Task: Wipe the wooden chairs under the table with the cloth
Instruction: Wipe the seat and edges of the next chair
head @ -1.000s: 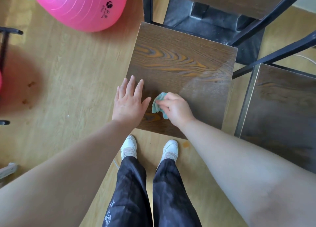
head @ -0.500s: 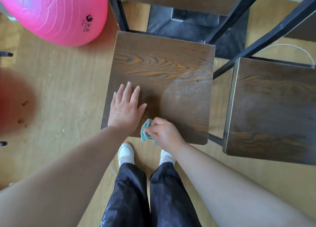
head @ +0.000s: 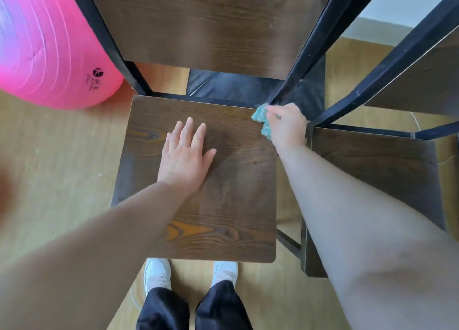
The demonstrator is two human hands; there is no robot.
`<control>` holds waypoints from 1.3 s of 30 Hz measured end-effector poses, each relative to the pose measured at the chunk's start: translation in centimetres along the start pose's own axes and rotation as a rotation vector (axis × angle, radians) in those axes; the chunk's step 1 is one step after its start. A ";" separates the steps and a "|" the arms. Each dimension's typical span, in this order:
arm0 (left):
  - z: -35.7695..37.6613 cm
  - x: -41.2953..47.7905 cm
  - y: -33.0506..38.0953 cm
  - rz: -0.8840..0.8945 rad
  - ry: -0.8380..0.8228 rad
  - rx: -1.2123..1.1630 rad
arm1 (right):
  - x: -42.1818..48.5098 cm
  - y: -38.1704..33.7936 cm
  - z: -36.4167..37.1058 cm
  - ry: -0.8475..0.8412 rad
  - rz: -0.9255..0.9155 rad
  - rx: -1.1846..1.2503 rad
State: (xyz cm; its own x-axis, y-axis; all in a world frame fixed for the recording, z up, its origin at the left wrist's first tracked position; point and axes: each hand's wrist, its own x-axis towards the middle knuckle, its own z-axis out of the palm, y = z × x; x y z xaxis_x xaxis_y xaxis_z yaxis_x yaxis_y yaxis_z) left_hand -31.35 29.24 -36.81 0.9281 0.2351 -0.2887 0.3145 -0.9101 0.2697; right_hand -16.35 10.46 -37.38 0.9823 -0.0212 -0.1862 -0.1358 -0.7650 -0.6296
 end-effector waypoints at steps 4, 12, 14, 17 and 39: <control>-0.1 0.9 0.3 0.029 -0.001 0.007 | 1.3 0.0 0.8 -0.019 0.022 -0.054; 1.1 -1.0 -0.1 0.021 -0.068 0.016 | 0.6 0.9 -0.1 -0.161 -0.052 -0.157; 1.3 -1.8 -0.1 0.025 -0.079 0.021 | -0.6 1.7 -0.5 -0.203 -0.079 -0.172; 1.5 -2.9 0.2 0.030 -0.100 0.026 | -3.7 3.4 -1.1 -0.251 -0.132 -0.164; 4.2 -13.0 2.5 0.123 -0.209 0.076 | -25.0 13.2 -2.0 -0.320 -0.236 -0.155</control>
State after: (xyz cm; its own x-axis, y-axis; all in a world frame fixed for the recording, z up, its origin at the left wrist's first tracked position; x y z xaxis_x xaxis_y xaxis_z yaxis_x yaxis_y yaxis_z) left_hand -43.46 22.46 -36.24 0.8947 0.0531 -0.4435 0.1788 -0.9524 0.2467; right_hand -42.41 -0.38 -39.59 0.8913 0.3481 -0.2904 0.1329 -0.8130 -0.5668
